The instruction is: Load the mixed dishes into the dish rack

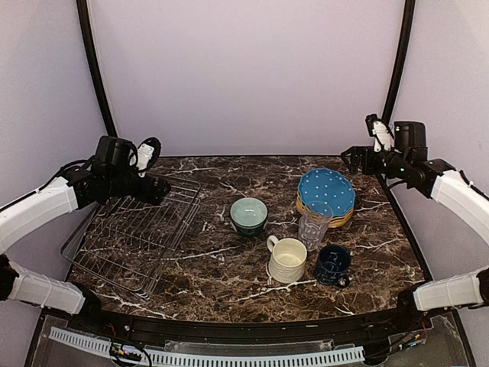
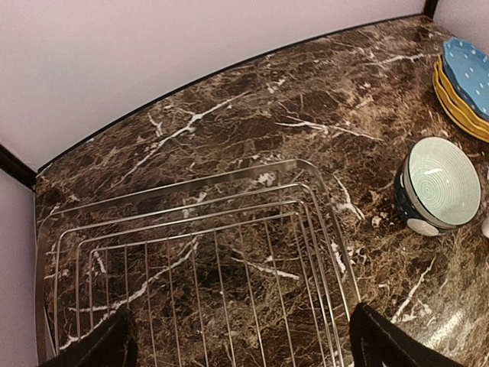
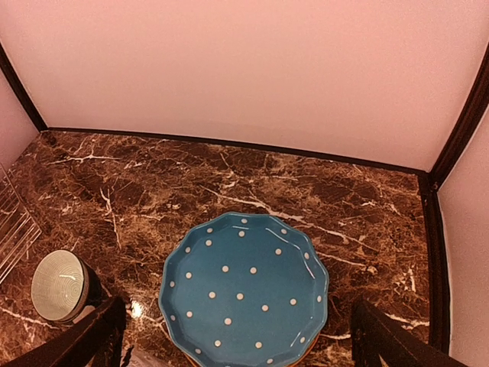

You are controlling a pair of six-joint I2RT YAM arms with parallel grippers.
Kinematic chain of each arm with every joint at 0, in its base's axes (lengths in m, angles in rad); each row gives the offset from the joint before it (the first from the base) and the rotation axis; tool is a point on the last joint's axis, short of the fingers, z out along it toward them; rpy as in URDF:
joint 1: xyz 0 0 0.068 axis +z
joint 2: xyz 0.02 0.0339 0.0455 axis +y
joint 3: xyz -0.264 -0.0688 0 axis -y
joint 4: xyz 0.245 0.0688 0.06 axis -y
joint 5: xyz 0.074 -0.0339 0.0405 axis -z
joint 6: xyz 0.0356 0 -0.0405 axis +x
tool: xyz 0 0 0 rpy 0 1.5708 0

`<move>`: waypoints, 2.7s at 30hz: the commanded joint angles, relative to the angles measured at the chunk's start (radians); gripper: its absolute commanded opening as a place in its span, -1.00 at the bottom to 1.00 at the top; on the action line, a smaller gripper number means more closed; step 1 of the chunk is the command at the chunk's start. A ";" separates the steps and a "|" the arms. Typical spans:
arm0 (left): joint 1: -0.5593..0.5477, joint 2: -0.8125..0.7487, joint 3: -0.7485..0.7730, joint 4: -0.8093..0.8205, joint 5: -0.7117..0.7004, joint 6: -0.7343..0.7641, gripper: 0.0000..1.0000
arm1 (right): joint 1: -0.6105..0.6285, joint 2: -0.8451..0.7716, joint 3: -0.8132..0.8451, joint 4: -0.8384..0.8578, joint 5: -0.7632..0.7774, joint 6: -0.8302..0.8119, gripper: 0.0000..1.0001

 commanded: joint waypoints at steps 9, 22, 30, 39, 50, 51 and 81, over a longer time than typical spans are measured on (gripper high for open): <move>-0.109 0.361 0.265 -0.252 0.152 -0.071 0.38 | -0.003 0.050 0.016 -0.012 -0.028 0.042 0.97; -0.137 0.617 0.419 -0.296 0.102 -0.270 -0.28 | -0.003 0.048 -0.034 0.016 -0.046 0.066 0.97; -0.145 0.751 0.602 -0.334 0.085 -0.261 -0.84 | -0.003 0.052 -0.062 0.034 -0.065 0.082 0.97; -0.149 0.982 0.975 -0.403 0.034 -0.195 -0.99 | -0.002 0.061 -0.059 0.016 -0.079 0.090 0.97; -0.149 1.132 1.171 -0.392 0.040 -0.288 -0.98 | 0.000 0.123 -0.035 -0.072 -0.081 0.107 0.97; -0.149 1.131 1.170 -0.394 0.043 -0.315 -0.98 | 0.001 0.126 -0.035 -0.070 -0.086 0.109 0.97; -0.186 0.841 0.770 -0.060 0.054 -0.549 -0.08 | 0.104 0.145 0.025 -0.258 -0.157 0.035 0.97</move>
